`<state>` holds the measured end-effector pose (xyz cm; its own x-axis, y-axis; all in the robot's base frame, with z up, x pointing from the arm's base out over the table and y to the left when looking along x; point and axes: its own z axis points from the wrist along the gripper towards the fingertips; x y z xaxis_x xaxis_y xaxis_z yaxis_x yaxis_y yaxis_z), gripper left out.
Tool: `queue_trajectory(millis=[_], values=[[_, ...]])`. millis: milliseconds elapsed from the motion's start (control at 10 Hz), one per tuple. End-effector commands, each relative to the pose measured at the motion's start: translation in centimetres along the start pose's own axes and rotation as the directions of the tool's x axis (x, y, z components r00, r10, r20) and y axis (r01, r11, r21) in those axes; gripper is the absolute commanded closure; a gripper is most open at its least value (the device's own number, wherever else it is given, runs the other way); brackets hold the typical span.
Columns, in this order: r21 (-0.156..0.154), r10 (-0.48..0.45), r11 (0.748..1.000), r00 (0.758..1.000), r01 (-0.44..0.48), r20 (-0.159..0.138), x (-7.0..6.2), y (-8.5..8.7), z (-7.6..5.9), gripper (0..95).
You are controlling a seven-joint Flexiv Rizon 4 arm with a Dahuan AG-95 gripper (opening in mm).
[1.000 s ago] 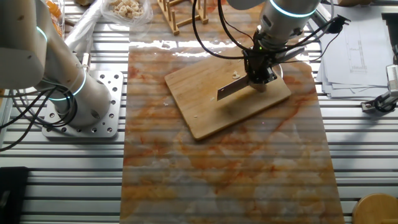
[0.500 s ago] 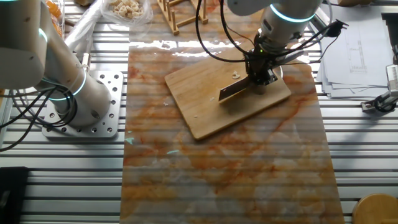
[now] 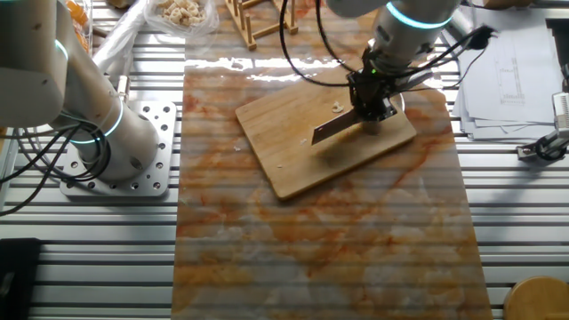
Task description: Slice the lotus root
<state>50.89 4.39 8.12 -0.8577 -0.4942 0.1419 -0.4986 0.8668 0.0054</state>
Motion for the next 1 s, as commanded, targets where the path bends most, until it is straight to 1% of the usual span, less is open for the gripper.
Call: queue_trajectory(millis=[100,200,400,600,800,1000], values=[[0.022,0.008,1.0,1.0,-0.008,0.013,-0.1,-0.3,0.6,95.0],[0.032,0.019,0.999,1.0,-0.02,0.015,-0.2,-0.4,0.8,95.0],[0.036,0.032,0.999,0.999,-0.033,0.022,-0.3,-0.6,1.0,95.0],[0.041,0.039,0.998,0.999,-0.04,0.023,-0.8,-1.0,1.1,95.0],[0.035,0.041,0.999,0.999,-0.042,0.025,-1.1,-1.2,1.4,95.0],[0.034,0.036,0.999,0.999,-0.037,0.019,-1.2,-1.3,1.9,95.0]])
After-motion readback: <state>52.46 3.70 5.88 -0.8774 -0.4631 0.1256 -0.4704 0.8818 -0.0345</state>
